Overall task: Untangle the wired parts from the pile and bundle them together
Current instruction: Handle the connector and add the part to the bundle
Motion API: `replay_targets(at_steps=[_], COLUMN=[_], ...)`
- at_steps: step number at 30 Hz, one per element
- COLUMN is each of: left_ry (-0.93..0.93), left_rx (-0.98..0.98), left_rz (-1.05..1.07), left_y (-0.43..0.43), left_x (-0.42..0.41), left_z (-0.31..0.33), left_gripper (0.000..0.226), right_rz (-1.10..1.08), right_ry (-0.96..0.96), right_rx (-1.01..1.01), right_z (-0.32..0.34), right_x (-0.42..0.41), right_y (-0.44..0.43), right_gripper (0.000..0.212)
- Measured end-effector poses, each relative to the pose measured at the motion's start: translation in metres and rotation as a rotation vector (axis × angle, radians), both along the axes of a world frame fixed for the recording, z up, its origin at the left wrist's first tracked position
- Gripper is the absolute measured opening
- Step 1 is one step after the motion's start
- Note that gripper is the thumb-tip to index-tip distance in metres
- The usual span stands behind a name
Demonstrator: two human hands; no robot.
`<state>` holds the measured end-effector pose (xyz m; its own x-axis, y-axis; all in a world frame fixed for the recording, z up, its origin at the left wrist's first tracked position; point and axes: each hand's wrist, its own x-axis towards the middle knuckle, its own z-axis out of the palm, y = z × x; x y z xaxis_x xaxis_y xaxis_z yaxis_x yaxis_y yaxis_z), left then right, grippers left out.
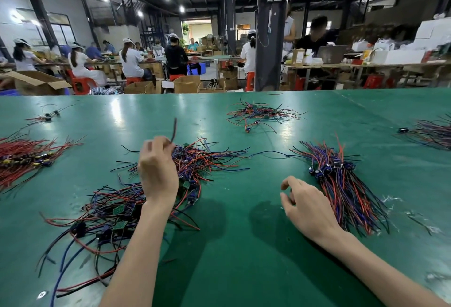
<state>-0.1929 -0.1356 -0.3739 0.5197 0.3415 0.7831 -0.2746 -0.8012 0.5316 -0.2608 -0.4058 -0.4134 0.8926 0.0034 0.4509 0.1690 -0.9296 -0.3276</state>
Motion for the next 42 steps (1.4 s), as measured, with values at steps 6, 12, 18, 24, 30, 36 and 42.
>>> replay_targets(at_steps=[6, 12, 18, 24, 30, 36, 42], left_ry=[-0.438, -0.121, 0.369, 0.499, 0.495, 0.516, 0.650], left_rx=[-0.118, -0.705, -1.230, -1.241, -1.016, -0.909, -0.642], left_rz=[-0.302, -0.772, -1.149, -1.274, -1.220, -1.155, -1.083], left_y=[-0.021, -0.053, -0.067, -0.083, -0.091, -0.093, -0.098], left_x=[-0.017, -0.036, -0.042, -0.045, -0.048, -0.046, -0.047], left_z=[0.024, 0.037, 0.033, 0.022, 0.012, 0.007, -0.003], left_gripper=[0.013, 0.010, 0.008, 0.016, 0.018, 0.008, 0.008], right_rz=[0.016, 0.116, 0.414, 0.640, 0.630, 0.643, 0.603], right_ry=[-0.085, -0.263, 0.007, 0.358, 0.426, 0.643, 0.754], right_rx=[0.082, 0.460, 0.752, 1.128, 1.392, 1.511, 1.481], right_z=[0.003, 0.011, 0.019, 0.022, 0.021, 0.029, 0.026], right_x=[-0.001, -0.002, -0.016, -0.022, -0.020, -0.021, -0.020], right_y=[0.003, 0.006, 0.018, 0.028, 0.030, 0.025, 0.024], right_gripper=[0.014, 0.012, 0.024, 0.033, 0.029, 0.041, 0.041])
